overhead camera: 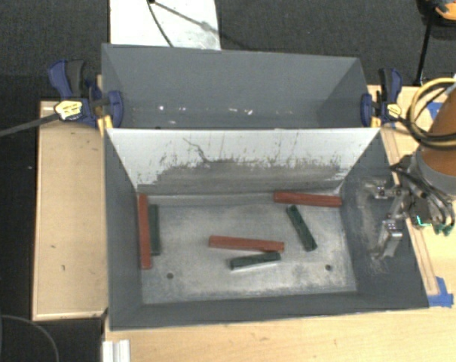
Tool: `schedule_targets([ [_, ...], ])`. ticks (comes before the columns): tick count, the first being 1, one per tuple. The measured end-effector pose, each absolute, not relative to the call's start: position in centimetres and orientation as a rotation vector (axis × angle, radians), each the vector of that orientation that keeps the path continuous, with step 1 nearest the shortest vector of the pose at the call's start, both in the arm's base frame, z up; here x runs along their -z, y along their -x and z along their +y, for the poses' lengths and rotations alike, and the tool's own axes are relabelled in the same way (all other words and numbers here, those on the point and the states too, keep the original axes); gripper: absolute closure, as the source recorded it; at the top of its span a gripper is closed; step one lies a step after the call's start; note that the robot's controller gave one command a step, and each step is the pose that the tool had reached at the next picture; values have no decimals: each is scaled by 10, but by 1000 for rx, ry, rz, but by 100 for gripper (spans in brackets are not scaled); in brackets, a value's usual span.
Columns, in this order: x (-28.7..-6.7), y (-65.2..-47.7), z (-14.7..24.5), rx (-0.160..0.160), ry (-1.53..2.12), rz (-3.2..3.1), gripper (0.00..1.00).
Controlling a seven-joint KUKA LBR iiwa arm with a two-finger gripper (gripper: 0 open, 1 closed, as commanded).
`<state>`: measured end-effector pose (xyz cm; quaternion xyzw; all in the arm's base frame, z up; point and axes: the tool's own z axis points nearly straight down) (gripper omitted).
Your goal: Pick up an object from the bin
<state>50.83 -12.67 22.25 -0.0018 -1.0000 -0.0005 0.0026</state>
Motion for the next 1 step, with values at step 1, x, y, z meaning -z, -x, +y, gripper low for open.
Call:
schedule_targets([
  [1, -227, -510, -126, -1, -1, -3145, 0],
])
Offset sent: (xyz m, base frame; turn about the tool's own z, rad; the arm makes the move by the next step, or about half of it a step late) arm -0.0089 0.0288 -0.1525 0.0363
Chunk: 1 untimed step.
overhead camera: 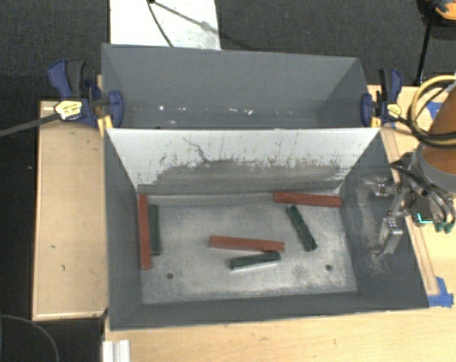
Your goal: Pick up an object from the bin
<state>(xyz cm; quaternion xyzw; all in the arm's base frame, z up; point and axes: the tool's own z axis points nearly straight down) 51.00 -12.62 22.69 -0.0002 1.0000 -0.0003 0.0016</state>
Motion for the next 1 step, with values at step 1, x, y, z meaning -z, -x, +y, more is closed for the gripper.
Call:
schedule_targets([
  [1, -188, -509, -119, 4, -19, 3130, 0],
])
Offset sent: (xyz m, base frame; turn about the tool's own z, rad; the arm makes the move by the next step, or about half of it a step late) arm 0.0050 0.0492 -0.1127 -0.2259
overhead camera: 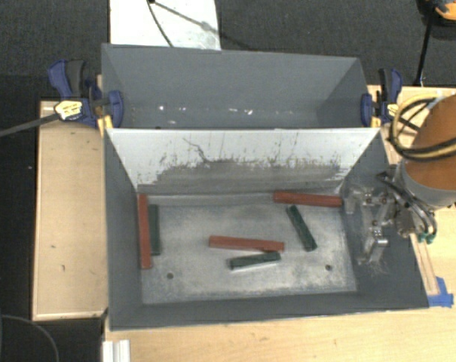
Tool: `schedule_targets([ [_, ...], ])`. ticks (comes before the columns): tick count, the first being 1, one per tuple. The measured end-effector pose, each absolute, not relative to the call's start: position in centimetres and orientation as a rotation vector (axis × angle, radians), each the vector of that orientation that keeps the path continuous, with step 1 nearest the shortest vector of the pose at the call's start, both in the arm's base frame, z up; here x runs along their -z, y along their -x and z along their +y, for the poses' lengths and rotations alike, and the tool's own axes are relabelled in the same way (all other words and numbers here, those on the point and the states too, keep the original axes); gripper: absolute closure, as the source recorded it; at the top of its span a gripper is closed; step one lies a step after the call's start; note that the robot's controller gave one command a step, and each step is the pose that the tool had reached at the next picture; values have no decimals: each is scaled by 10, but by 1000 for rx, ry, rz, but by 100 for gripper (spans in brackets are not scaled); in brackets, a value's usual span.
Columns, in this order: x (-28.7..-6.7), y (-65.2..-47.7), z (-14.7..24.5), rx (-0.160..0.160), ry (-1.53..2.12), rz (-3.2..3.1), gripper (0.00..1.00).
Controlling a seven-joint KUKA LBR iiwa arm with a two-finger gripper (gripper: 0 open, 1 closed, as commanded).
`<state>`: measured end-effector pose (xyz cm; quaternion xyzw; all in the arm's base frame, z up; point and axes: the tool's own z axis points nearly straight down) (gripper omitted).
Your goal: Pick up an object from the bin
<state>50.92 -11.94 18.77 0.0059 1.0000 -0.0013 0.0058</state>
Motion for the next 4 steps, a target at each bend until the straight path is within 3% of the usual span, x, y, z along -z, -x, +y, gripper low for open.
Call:
schedule_targets([
  [1, -139, -511, -94, 0, 193, 3134, 0],
  [2, -112, -486, -67, 0, 364, 3118, 0],
  [3, -100, -493, -97, -2, 344, 3119, 0],
  [4, -118, -487, -80, 2, 174, 3137, 0],
])
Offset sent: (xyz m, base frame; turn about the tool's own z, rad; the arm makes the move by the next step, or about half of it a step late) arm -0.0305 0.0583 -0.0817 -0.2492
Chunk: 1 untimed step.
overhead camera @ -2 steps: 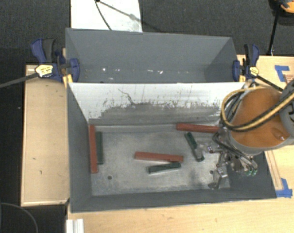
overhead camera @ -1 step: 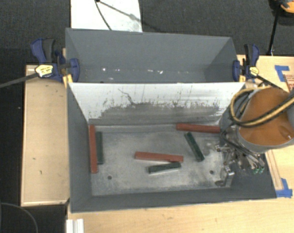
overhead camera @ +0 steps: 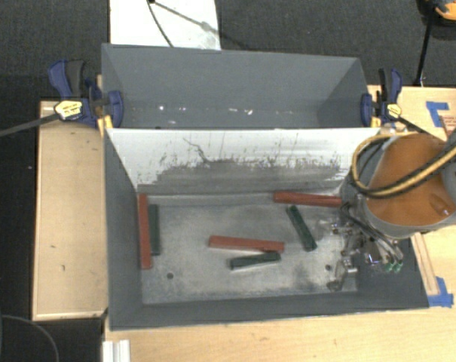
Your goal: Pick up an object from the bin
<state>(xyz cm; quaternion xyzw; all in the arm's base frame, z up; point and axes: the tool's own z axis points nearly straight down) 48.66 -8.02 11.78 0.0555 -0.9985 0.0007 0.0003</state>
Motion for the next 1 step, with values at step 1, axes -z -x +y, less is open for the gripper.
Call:
schedule_targets([
  [1, -104, -484, -56, 2, -178, -3141, 0],
])
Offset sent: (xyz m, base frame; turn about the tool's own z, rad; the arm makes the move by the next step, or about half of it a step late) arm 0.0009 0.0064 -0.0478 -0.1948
